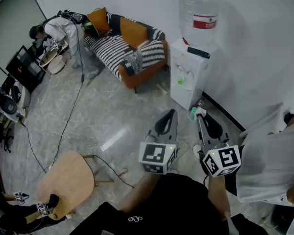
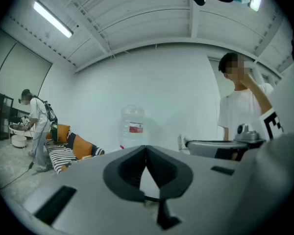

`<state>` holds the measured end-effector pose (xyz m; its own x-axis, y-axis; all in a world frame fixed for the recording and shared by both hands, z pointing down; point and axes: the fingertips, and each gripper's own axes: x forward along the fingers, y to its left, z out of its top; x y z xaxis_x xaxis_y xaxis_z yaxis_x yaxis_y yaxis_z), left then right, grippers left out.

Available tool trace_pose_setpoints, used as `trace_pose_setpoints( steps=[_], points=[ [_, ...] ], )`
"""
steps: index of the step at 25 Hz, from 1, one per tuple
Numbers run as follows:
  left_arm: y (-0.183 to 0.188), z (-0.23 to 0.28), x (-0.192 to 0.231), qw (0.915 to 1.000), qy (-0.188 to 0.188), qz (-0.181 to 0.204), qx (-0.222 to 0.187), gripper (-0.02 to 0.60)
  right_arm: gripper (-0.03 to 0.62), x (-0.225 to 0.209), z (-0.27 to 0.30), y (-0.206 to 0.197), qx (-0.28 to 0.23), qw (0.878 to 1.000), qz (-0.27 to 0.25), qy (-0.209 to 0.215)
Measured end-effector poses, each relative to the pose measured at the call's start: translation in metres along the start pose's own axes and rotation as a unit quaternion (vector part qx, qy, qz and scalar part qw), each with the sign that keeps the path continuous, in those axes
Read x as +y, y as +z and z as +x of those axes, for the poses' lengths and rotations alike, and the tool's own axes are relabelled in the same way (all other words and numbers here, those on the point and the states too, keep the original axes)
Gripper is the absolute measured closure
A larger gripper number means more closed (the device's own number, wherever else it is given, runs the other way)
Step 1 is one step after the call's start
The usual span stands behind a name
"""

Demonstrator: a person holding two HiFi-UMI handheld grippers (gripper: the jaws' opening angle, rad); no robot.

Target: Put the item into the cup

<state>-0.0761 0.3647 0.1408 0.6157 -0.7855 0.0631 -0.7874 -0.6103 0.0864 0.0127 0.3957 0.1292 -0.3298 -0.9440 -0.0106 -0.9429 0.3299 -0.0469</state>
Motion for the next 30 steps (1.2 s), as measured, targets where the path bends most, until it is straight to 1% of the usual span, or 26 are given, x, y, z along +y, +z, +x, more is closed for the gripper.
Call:
trace_pose_setpoints(
  steps=[6,9,13,20,23,26,30],
  points=[
    [-0.002,0.003,-0.004,1.0000,0.000,0.000,0.001,0.568,0.528,-0.004,-0.002,-0.002,0.002,1.000,-0.001,0.002],
    [-0.006,0.002,-0.008,1.0000,-0.003,0.001,0.006,0.568,0.528,-0.006,-0.004,-0.006,0.002,1.000,0.009,-0.001],
    [-0.010,0.000,-0.006,1.0000,0.001,0.000,0.006,0.568,0.528,-0.009,-0.006,-0.009,0.003,1.000,0.016,-0.004],
    [-0.005,0.000,-0.004,0.9999,0.001,-0.005,0.010,0.568,0.528,-0.026,-0.005,-0.011,0.004,1.000,0.023,-0.013],
    [-0.007,0.000,0.005,0.9999,0.013,-0.004,0.003,0.568,0.528,-0.028,0.001,-0.012,0.004,1.000,0.020,-0.009],
    [-0.014,0.002,0.014,0.9996,0.024,-0.014,0.001,0.568,0.528,-0.027,0.009,-0.014,0.003,1.000,0.013,0.000],
    [-0.013,0.012,0.022,0.9995,0.025,-0.019,-0.006,0.568,0.528,-0.035,0.017,-0.012,0.000,1.000,0.007,-0.001]
  ],
)
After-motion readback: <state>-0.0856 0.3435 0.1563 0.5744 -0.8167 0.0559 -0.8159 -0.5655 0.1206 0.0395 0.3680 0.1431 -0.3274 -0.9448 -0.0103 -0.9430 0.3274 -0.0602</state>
